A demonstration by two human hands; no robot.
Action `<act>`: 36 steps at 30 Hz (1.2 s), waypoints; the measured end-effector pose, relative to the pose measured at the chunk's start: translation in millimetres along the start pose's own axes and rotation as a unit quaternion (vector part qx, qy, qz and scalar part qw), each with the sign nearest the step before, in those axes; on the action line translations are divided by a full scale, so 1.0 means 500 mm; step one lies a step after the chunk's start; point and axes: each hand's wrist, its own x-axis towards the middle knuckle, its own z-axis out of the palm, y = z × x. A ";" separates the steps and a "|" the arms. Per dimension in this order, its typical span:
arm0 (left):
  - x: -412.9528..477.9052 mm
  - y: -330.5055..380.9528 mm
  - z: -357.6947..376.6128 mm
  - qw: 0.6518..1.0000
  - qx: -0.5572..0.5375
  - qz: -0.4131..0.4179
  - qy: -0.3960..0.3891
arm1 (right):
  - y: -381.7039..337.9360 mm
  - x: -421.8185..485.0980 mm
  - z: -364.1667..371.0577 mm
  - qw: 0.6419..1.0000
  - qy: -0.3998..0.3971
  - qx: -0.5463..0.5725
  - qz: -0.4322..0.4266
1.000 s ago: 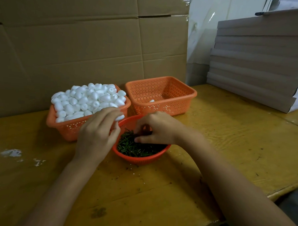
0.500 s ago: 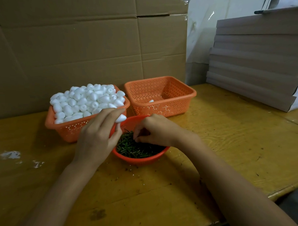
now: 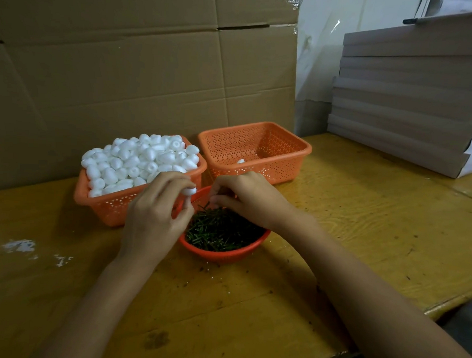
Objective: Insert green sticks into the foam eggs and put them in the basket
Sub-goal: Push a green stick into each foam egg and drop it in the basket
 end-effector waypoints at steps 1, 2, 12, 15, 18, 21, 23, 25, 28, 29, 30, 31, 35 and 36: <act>0.000 0.001 0.000 1.000 -0.016 -0.017 0.006 | 0.000 -0.001 0.000 1.000 0.008 0.002 0.000; 0.000 0.001 0.000 0.999 -0.031 -0.039 0.013 | 0.001 -0.001 0.000 1.000 0.017 0.003 0.000; 0.000 -0.002 0.004 0.929 -0.274 -0.247 0.008 | 0.006 0.000 0.005 0.997 0.066 0.047 0.007; -0.001 -0.003 0.007 0.890 -0.348 -0.295 0.018 | 0.006 -0.001 0.005 0.994 0.083 0.062 0.024; -0.005 -0.008 0.013 0.867 -0.375 -0.326 0.027 | 0.005 0.000 0.002 0.991 0.089 0.086 0.043; -0.010 -0.016 0.019 0.852 -0.394 -0.344 0.031 | 0.003 -0.001 -0.001 0.989 0.086 0.106 0.058; -0.013 -0.020 0.024 0.840 -0.406 -0.359 0.033 | 0.003 -0.001 -0.002 0.987 0.084 0.118 0.065; -0.016 -0.022 0.029 0.832 -0.416 -0.365 0.029 | 0.004 -0.001 -0.002 0.987 0.082 0.123 0.068; -0.018 -0.022 0.034 0.821 -0.439 -0.365 0.019 | 0.005 -0.001 -0.004 0.989 0.069 0.117 0.061; -0.018 -0.021 0.035 0.818 -0.445 -0.365 0.017 | 0.005 -0.001 -0.004 0.990 0.061 0.111 0.060; -0.018 -0.020 0.036 0.815 -0.450 -0.365 0.016 | 0.005 0.000 -0.004 0.992 0.053 0.102 0.060; -0.017 -0.020 0.037 0.812 -0.455 -0.365 0.014 | 0.004 0.000 -0.004 0.993 0.047 0.094 0.059; -0.018 -0.022 0.040 0.800 -0.471 -0.372 0.004 | 0.004 0.002 -0.001 0.994 0.043 0.080 0.062; -0.018 -0.021 0.040 0.797 -0.473 -0.376 0.001 | 0.004 0.002 0.000 0.994 0.047 0.081 0.064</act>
